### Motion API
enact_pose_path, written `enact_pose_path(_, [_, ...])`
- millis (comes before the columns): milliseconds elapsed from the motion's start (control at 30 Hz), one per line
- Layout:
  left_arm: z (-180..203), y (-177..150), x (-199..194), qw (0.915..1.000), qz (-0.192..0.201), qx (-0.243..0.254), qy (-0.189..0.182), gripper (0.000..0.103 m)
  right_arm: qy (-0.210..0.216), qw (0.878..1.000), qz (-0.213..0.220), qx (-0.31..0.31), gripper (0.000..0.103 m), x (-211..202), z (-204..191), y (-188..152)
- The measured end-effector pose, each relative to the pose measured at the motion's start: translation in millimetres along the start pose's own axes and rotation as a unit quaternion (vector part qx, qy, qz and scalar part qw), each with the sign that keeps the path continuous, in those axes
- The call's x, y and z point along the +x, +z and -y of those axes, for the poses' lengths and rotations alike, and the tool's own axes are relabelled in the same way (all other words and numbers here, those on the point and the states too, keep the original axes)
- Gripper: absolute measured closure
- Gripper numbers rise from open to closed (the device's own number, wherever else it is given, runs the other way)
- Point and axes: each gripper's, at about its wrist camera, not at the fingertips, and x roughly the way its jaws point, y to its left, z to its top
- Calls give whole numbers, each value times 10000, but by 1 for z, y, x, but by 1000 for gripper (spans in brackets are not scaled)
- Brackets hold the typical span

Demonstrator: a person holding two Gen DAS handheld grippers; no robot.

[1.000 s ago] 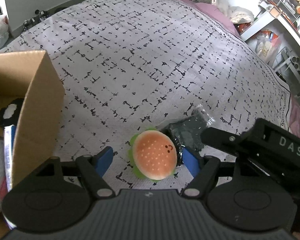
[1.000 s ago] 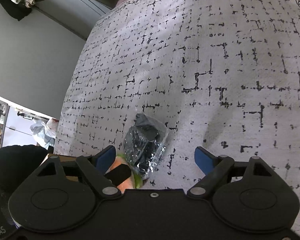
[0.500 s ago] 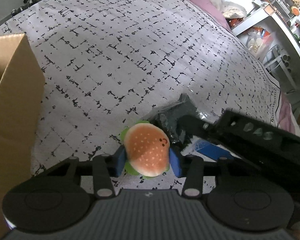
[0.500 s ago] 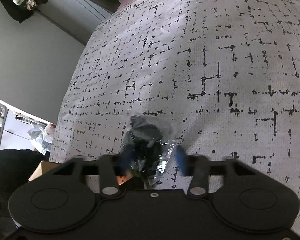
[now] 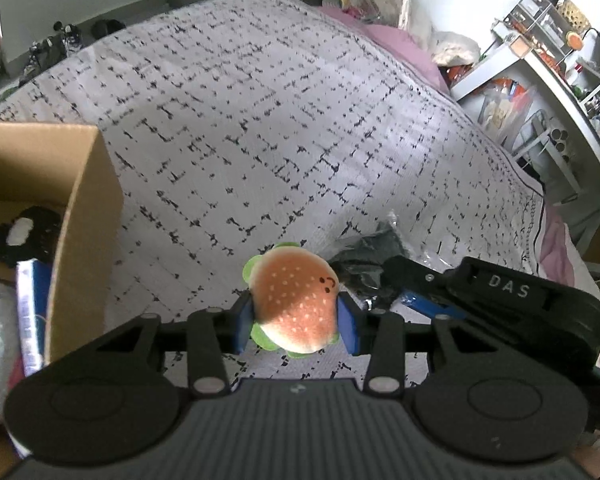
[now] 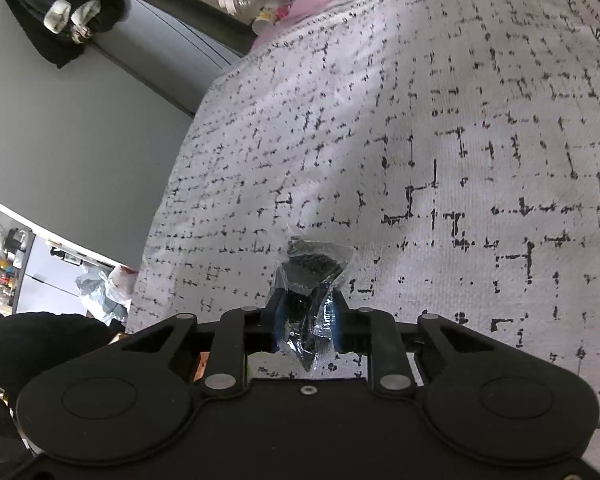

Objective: Organize soft objects
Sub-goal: 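Close the right gripper on the black item in the plastic bag, then carry the burger toy and bagged item over the box with both grippers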

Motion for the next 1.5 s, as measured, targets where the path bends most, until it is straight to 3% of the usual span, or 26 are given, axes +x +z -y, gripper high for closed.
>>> enact_pose_path(500, [-2,3,-50,9994,324,116,11,60,-352,9950,432,-823,81,-37,-35,-17])
enact_pose_path(1067, [-34,16,-96,9981,583,184,69,60,-263,9847,576,-1622,81,-55,-92,-45])
enact_pose_path(1200, [-50,20,-104,9980,607,129,85,60,-211,9783,716,-1934,86,-57,-112,-48])
enact_pose_path(1333, [-66,24,-110,9977,651,102,130,60,-97,9723,694,-2228,102,-52,-127,-53])
enact_pose_path(1500, [-86,28,-115,9976,678,13,161,60,-90,9775,407,-2069,103,-40,-124,-57])
